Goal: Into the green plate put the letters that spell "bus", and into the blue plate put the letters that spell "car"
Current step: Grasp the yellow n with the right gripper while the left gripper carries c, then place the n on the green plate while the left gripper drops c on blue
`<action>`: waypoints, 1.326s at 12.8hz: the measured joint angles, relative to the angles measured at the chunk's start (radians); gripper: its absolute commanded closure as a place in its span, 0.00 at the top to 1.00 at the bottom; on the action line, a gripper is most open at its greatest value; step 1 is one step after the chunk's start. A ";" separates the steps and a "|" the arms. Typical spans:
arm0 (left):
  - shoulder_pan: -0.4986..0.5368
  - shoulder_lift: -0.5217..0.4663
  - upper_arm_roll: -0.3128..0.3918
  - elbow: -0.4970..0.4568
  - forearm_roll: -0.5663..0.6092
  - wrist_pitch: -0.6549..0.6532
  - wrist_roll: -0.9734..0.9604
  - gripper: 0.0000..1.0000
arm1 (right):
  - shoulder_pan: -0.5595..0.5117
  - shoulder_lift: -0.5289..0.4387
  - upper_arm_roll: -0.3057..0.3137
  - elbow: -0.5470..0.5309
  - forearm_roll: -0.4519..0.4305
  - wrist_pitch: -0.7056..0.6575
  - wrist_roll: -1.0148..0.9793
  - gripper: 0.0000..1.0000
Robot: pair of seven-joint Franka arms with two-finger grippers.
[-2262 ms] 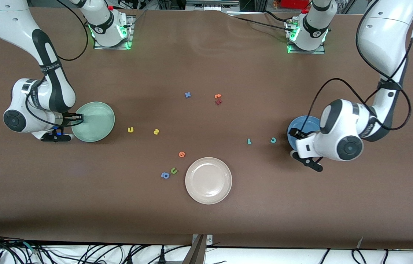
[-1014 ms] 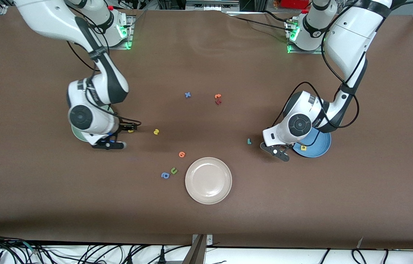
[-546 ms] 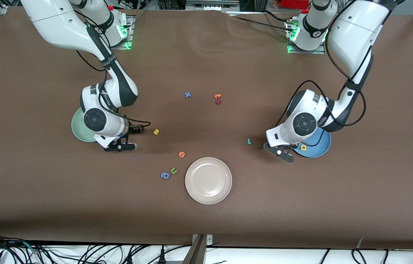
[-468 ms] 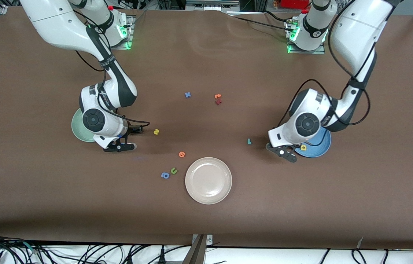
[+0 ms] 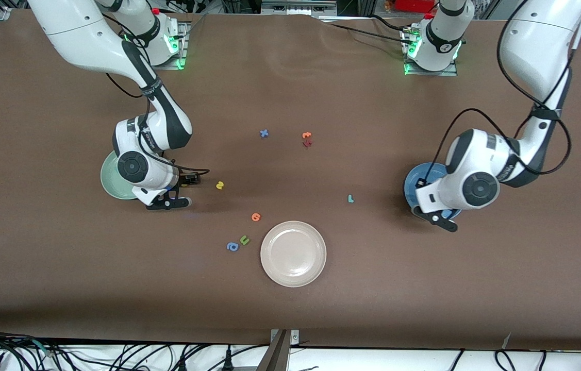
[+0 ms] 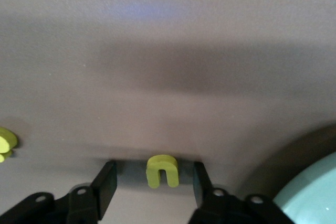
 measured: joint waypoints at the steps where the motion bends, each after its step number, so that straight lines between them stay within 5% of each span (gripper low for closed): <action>1: 0.000 0.000 -0.007 0.000 0.000 0.000 -0.004 1.00 | 0.000 -0.001 0.000 0.000 0.000 0.000 -0.001 0.31; 5: -0.019 0.000 -0.121 0.012 0.000 0.001 -0.192 1.00 | -0.001 -0.010 -0.004 0.000 0.000 -0.003 -0.001 0.06; 9: -0.137 0.023 -0.142 0.092 0.000 0.006 -0.436 1.00 | -0.002 -0.029 -0.028 0.010 0.000 -0.064 0.001 0.06; 14: -0.263 0.176 -0.136 0.262 0.000 0.052 -0.676 0.98 | -0.008 -0.182 -0.171 0.047 0.000 -0.348 -0.025 0.07; 17: -0.267 0.233 -0.119 0.282 0.027 0.111 -0.686 0.66 | -0.016 -0.176 -0.255 -0.040 0.001 -0.340 -0.098 0.08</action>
